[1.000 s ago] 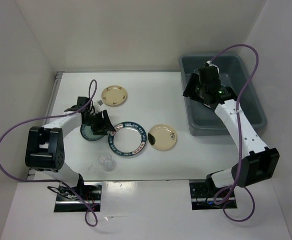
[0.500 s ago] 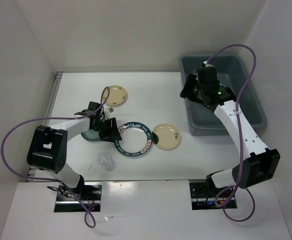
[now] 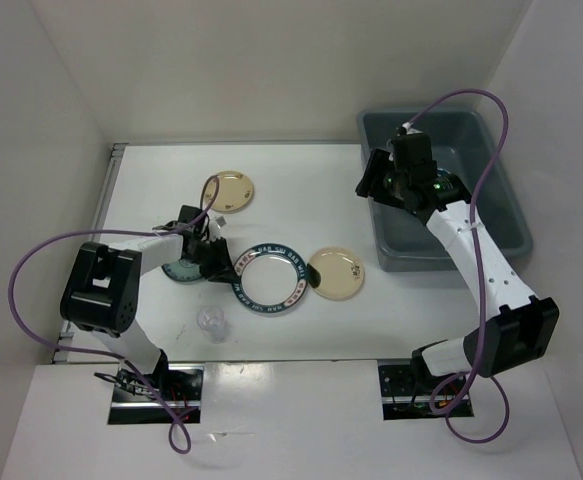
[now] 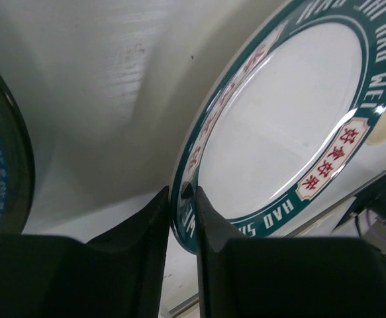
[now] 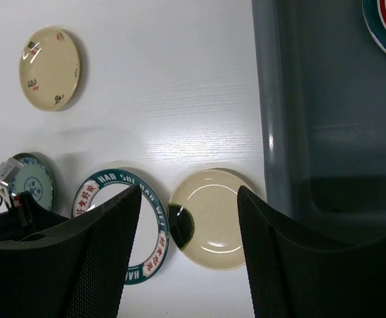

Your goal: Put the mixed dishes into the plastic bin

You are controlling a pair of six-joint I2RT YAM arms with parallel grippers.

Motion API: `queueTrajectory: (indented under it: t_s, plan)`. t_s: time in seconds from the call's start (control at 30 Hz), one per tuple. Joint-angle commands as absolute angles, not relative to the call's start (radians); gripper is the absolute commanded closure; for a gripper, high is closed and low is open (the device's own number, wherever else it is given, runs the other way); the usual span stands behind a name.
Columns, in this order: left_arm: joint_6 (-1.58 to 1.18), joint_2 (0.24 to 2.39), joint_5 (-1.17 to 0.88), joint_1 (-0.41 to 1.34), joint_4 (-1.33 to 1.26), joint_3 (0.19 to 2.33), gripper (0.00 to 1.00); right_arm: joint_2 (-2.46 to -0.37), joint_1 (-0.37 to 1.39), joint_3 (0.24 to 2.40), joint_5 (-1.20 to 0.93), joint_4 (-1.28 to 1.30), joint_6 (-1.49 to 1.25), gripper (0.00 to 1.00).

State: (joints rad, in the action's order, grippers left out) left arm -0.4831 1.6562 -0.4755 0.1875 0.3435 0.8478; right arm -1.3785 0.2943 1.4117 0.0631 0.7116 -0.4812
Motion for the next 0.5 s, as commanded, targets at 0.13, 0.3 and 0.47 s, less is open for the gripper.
queueTrajectory:
  t_s: [0.13,0.3,0.47]
  plan:
    - [-0.561,1.678,-0.497,0.195,0.25,0.828,1.0,-1.355,0.305,1.443,0.017,0.703,-0.46,0.34]
    - [-0.606,1.589,-0.423,0.186,0.268,0.908,1.0,-1.355,0.305,1.391,-0.145,0.651,-0.423,0.14]
    - [-0.629,1.549,-0.491,0.153,0.268,1.017,1.0,-1.373,0.305,1.273,-0.355,0.52,-0.397,0.12]
